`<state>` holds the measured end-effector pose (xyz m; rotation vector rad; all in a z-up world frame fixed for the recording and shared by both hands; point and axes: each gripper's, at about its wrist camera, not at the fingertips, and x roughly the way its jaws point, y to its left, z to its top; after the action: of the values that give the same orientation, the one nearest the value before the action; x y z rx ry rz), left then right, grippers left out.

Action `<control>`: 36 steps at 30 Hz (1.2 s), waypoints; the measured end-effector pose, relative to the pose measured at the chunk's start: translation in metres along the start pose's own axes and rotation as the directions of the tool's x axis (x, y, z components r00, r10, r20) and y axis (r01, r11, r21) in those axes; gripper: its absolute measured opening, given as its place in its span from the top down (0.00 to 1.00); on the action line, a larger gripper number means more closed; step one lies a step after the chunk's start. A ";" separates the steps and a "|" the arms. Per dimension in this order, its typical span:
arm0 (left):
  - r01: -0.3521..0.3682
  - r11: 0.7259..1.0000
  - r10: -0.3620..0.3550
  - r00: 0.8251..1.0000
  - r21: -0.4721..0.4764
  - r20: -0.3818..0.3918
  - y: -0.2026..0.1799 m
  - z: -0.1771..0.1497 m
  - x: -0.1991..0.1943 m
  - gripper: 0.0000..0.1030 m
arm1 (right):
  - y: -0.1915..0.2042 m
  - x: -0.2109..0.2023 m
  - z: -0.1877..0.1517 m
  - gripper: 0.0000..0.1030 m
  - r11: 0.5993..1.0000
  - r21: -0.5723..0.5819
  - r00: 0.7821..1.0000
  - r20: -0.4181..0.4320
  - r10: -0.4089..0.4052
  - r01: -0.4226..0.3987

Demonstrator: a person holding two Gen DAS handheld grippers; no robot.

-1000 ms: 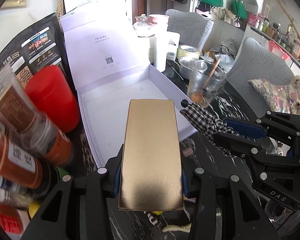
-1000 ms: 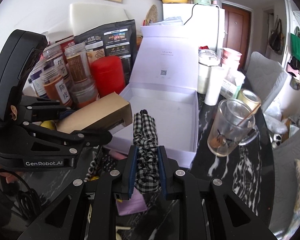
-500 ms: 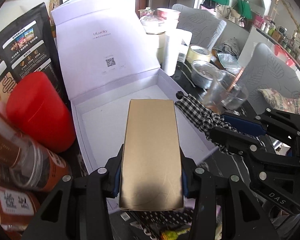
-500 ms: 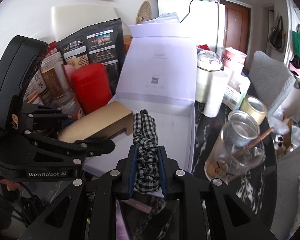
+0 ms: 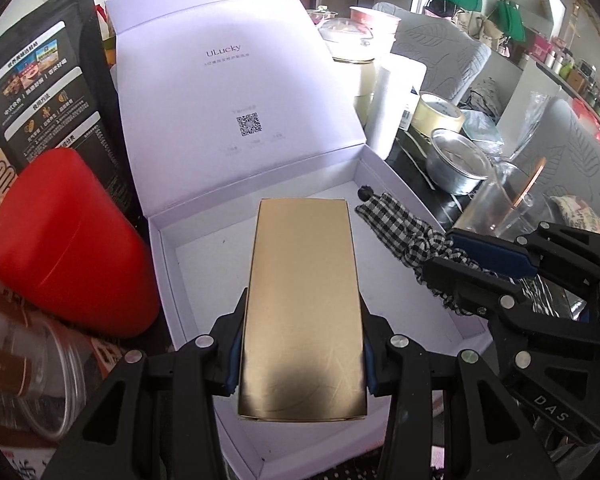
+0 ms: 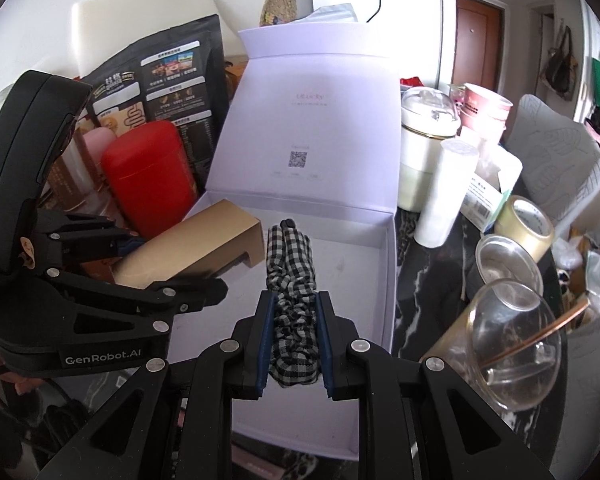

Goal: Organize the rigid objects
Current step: 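Carry the gold box and gingham scrunchie with both tools into the white box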

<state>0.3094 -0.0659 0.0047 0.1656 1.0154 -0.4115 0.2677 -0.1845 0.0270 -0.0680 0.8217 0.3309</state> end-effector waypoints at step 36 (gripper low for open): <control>-0.083 0.992 0.076 0.994 -0.095 -0.072 0.045 0.035 0.059 0.57 | -0.020 0.098 0.039 0.74 0.998 0.046 0.991 -0.128 -0.029 0.035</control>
<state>0.3822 -0.0511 -0.0293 0.1321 1.0903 -0.2843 0.3638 -0.1703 -0.0191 -0.0573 0.9540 0.2779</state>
